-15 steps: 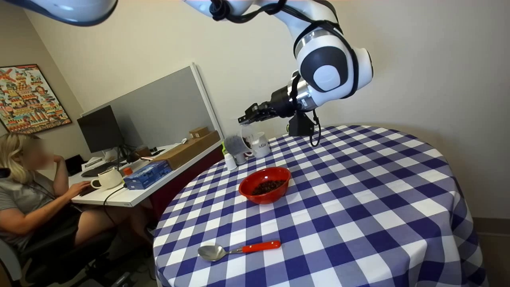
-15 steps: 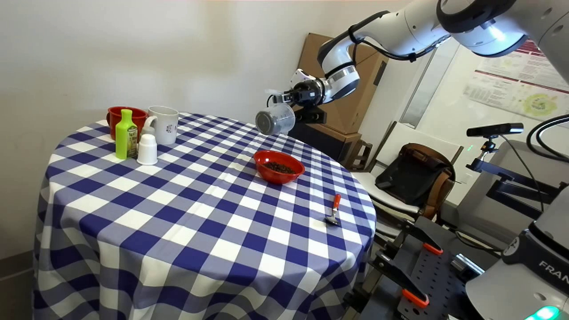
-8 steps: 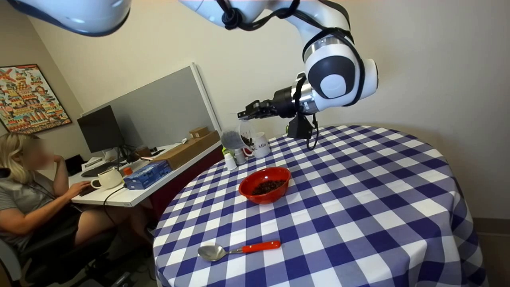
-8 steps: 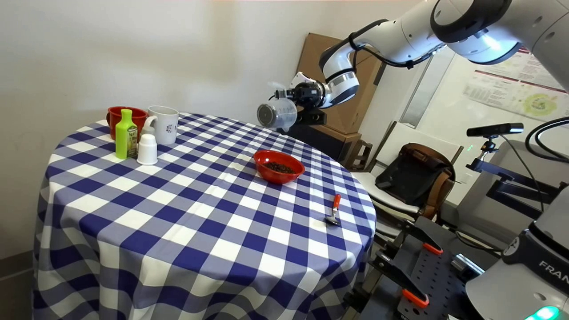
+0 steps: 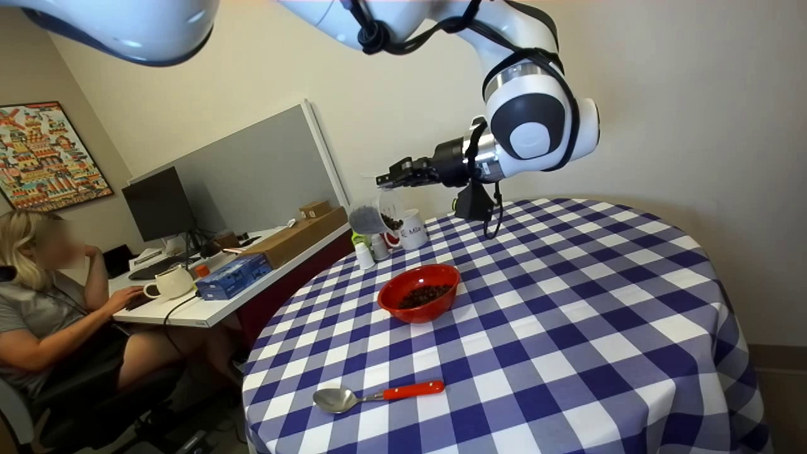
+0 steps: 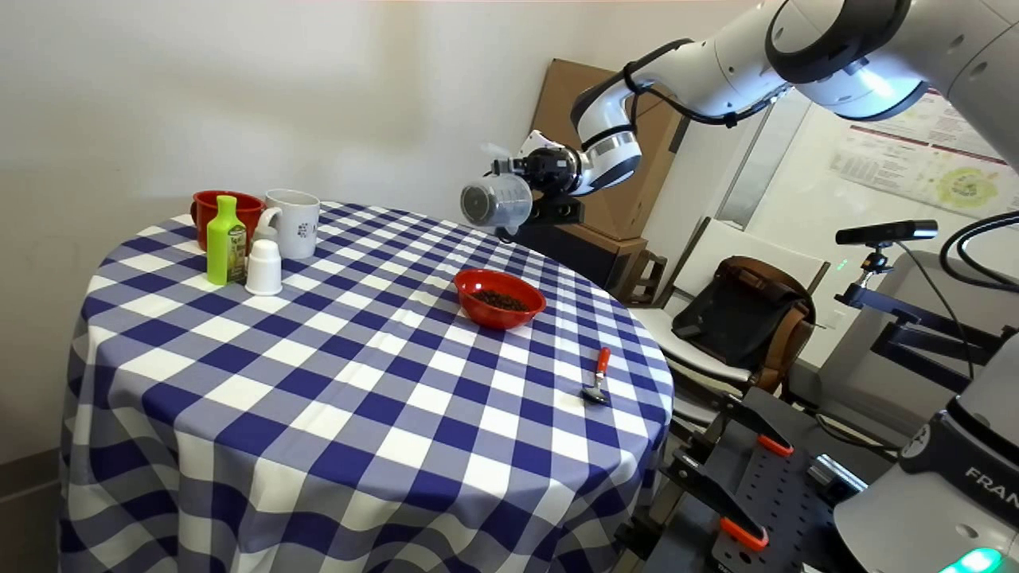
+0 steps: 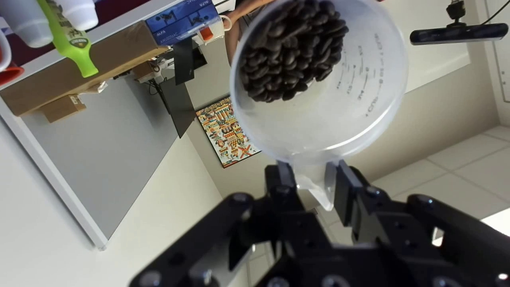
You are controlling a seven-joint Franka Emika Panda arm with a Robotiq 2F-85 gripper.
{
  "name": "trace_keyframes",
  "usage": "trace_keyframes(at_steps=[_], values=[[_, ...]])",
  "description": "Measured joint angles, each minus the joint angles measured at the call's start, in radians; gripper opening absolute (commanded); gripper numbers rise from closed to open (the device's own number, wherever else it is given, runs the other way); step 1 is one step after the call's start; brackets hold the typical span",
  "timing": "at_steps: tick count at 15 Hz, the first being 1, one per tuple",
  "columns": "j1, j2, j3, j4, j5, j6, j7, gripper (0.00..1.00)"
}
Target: Pour the contents in the clear jug into the red bowl
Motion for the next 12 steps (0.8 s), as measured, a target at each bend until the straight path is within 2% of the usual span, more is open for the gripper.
trace_keyframes(at_steps=[6,12], values=[[0.000,0.024,0.000,0.020,0.000,-0.069,0.039,0.08],[0.001,0.063,-0.011,0.039,0.000,-0.071,0.053,0.08]])
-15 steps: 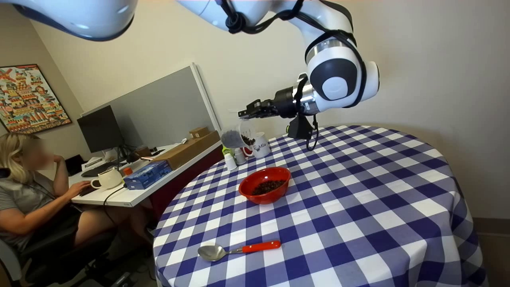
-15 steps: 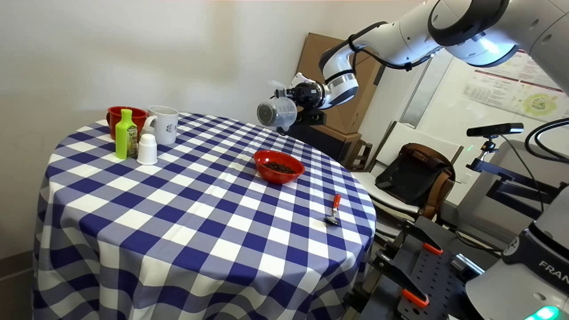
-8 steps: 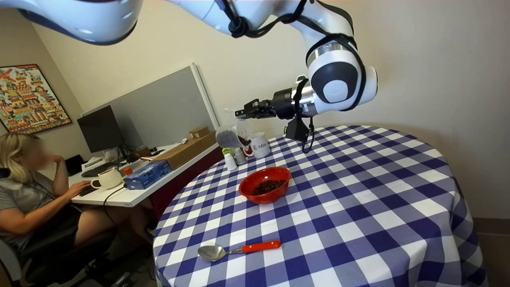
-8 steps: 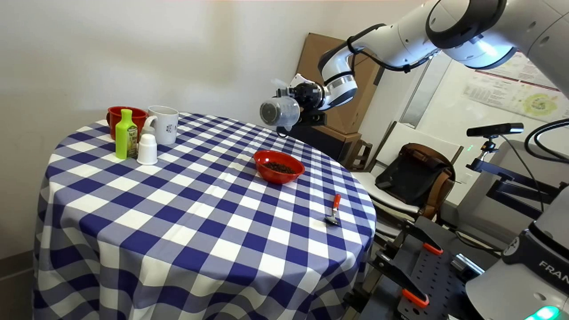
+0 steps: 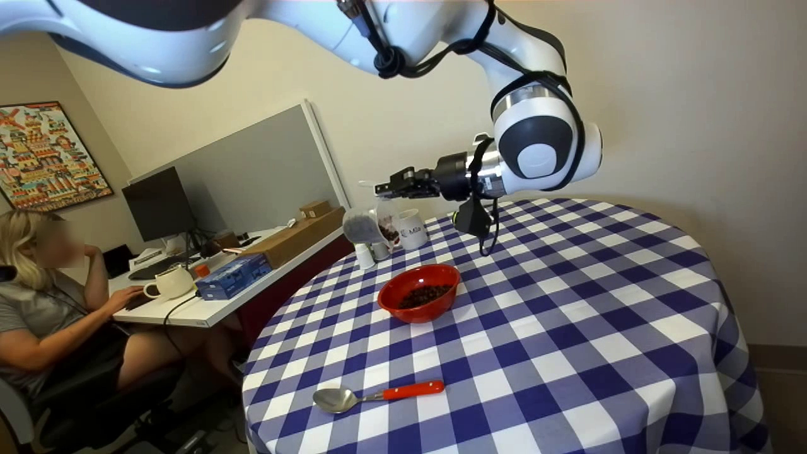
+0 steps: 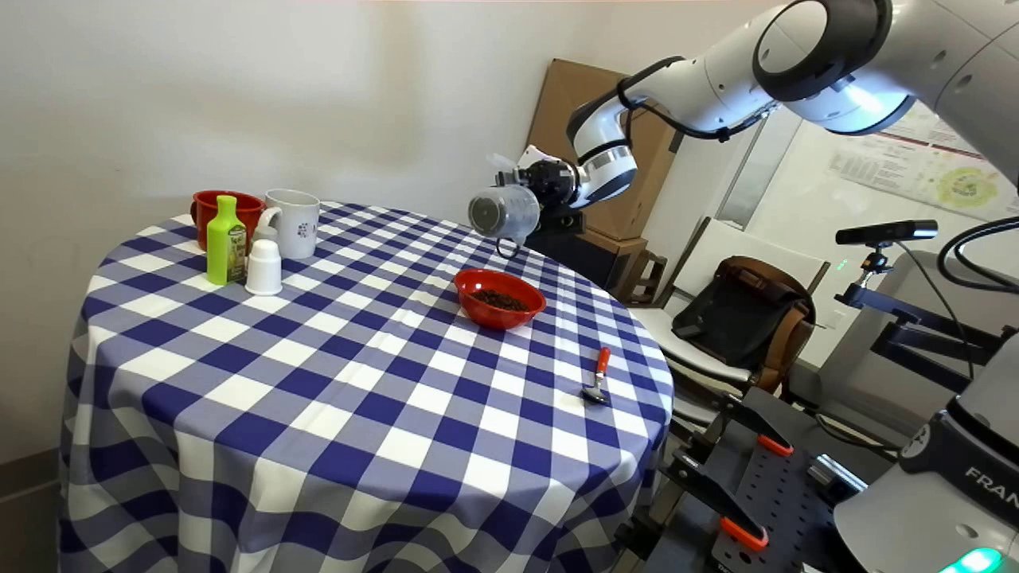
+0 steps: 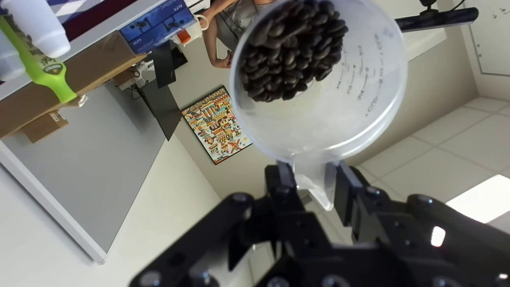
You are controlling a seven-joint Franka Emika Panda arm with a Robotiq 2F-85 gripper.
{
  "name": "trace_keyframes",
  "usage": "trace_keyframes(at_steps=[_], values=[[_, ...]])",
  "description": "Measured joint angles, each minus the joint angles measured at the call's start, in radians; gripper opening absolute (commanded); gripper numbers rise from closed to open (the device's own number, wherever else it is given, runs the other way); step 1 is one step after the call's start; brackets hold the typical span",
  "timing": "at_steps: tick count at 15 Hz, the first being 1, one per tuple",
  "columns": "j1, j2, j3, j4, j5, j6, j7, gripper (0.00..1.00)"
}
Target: Pour the contents in the clear jug into the red bowl
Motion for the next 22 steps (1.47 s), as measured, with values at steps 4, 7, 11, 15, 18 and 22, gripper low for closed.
trace_keyframes(at_steps=[4,7,11,15,18,22], values=[[-0.001,0.035,-0.002,0.021,0.000,-0.012,0.012,0.08],[-0.001,0.059,-0.002,0.043,0.000,-0.039,0.020,0.08],[-0.005,0.085,-0.001,0.070,0.005,-0.076,0.022,0.08],[-0.013,0.106,0.000,0.094,0.029,-0.106,0.025,0.08],[-0.020,0.120,0.003,0.111,0.056,-0.132,0.031,0.08],[-0.025,0.141,0.006,0.135,0.088,-0.159,0.059,0.08]])
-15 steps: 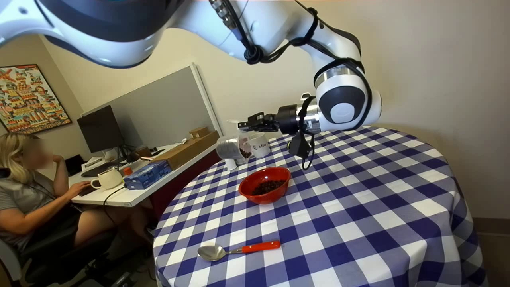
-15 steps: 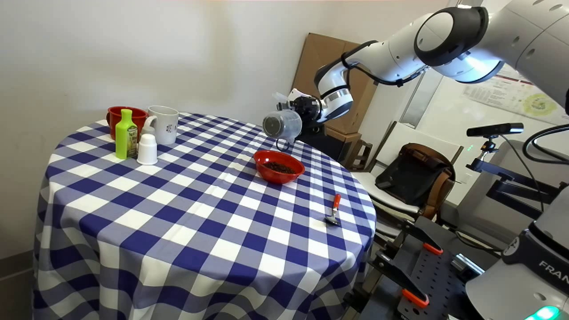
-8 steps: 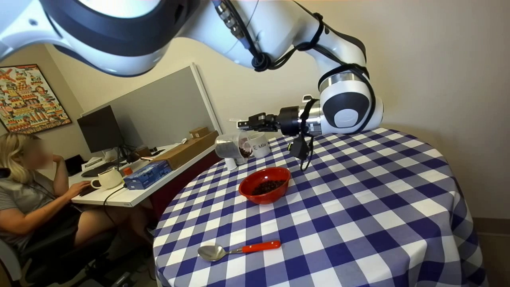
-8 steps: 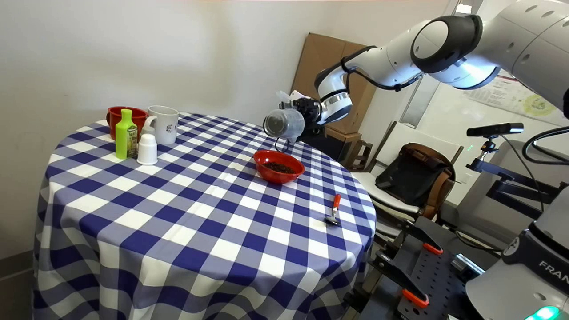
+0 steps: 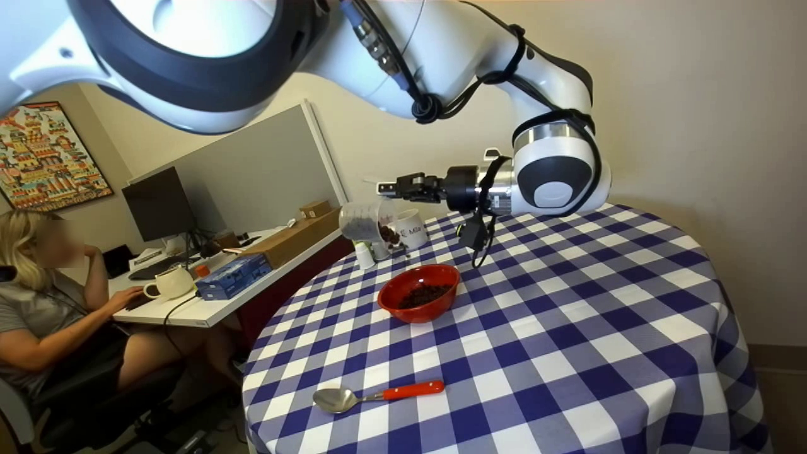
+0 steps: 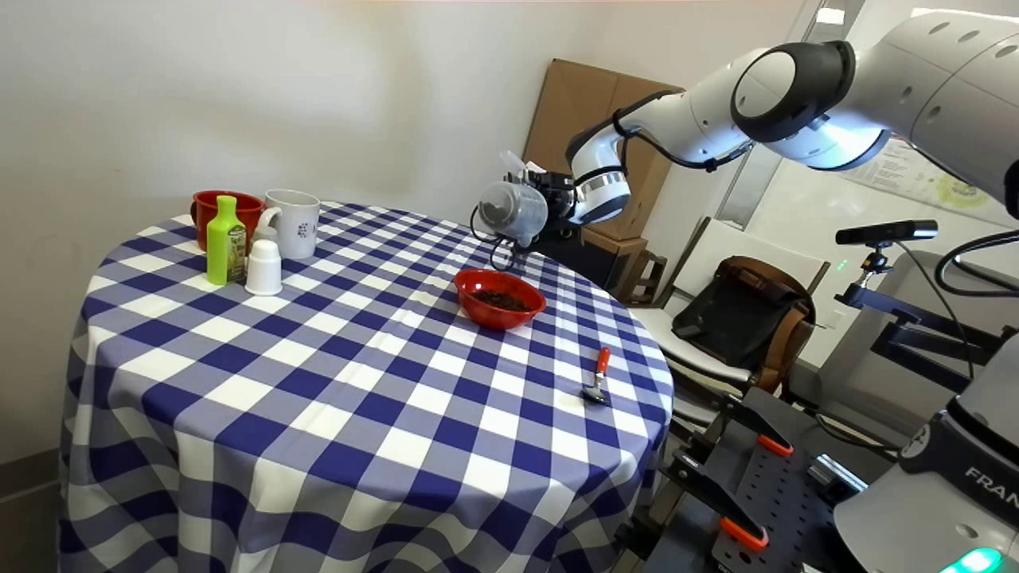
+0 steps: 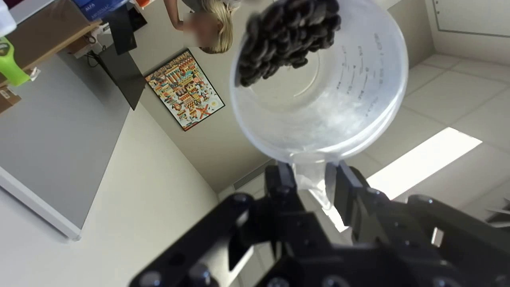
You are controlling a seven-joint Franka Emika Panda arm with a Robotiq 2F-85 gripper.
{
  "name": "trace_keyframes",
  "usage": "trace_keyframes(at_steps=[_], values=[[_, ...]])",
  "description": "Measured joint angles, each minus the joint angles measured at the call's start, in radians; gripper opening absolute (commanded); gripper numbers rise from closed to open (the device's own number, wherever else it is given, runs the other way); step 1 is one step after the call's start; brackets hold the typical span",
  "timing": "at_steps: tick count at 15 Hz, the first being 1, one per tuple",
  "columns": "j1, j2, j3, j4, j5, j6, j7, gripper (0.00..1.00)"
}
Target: Pour the contents in the clear jug into the red bowl
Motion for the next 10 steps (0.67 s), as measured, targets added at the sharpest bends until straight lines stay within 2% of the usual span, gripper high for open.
trace_keyframes(at_steps=[10], values=[[-0.001,0.039,0.005,0.045,0.063,-0.036,0.057,0.08]])
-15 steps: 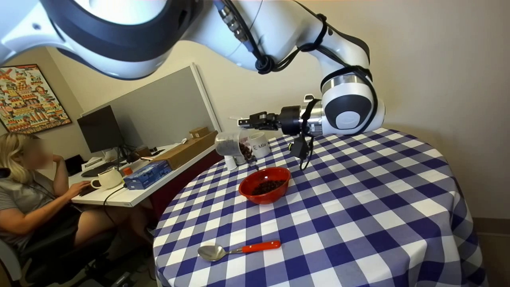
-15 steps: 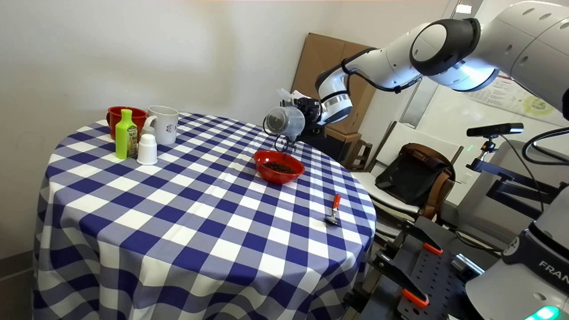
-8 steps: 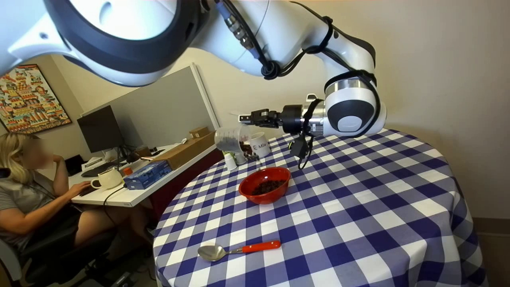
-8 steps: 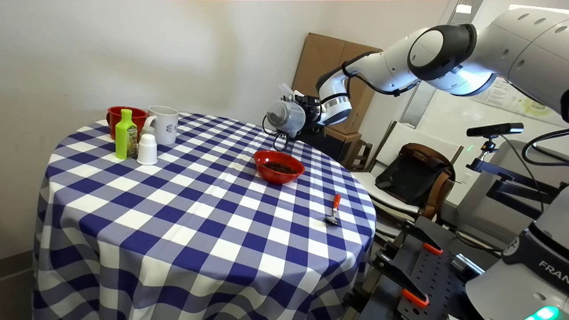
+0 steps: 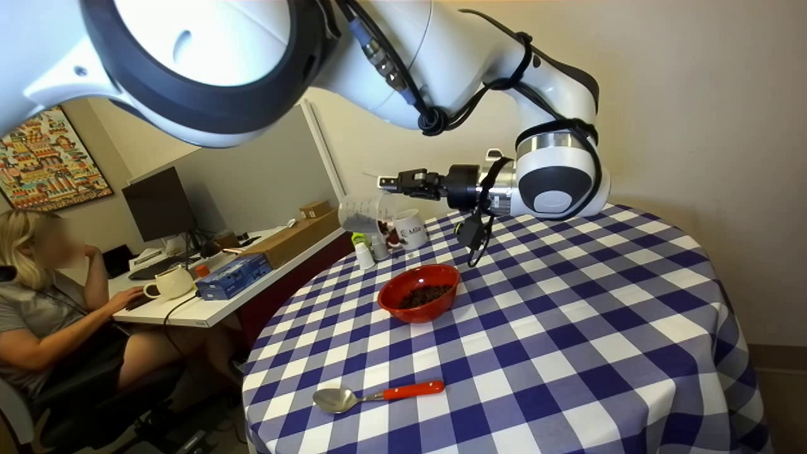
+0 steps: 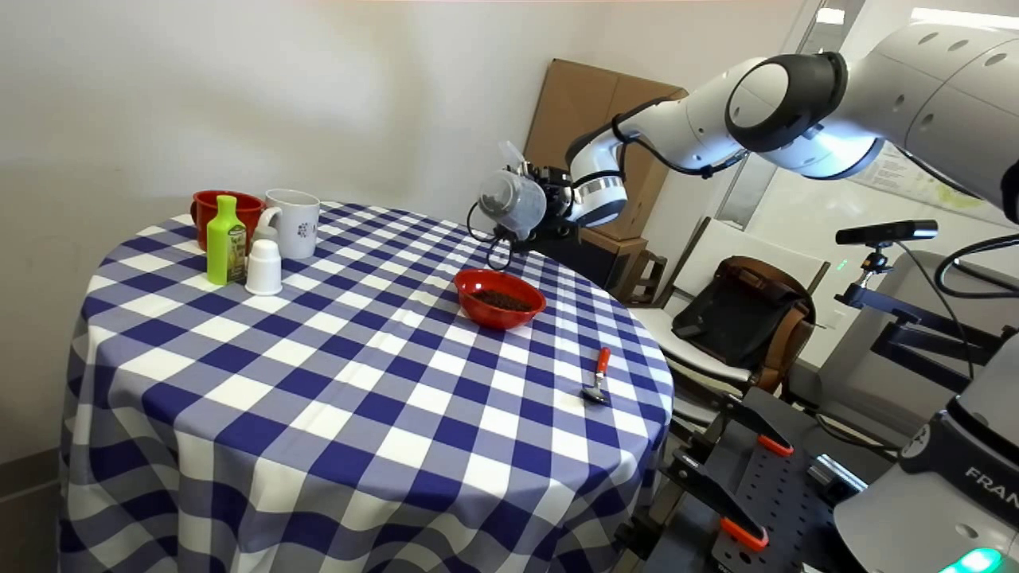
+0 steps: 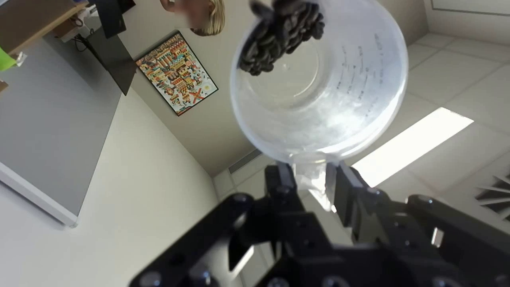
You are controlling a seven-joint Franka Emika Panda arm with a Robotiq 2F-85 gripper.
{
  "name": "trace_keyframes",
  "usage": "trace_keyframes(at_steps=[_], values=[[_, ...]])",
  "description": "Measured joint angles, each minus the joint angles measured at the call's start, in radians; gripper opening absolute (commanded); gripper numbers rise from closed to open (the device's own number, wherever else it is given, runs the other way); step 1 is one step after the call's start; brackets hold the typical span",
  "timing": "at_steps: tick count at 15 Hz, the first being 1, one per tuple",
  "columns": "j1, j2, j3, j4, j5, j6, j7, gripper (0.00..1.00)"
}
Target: Pour the contents in the clear jug into the red bowl
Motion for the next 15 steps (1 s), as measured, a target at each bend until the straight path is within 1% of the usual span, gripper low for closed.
trace_keyframes(at_steps=[8,15], values=[[-0.003,0.028,0.003,0.034,0.055,-0.025,0.061,0.08],[0.001,0.034,-0.006,0.051,0.057,-0.018,0.071,0.08]])
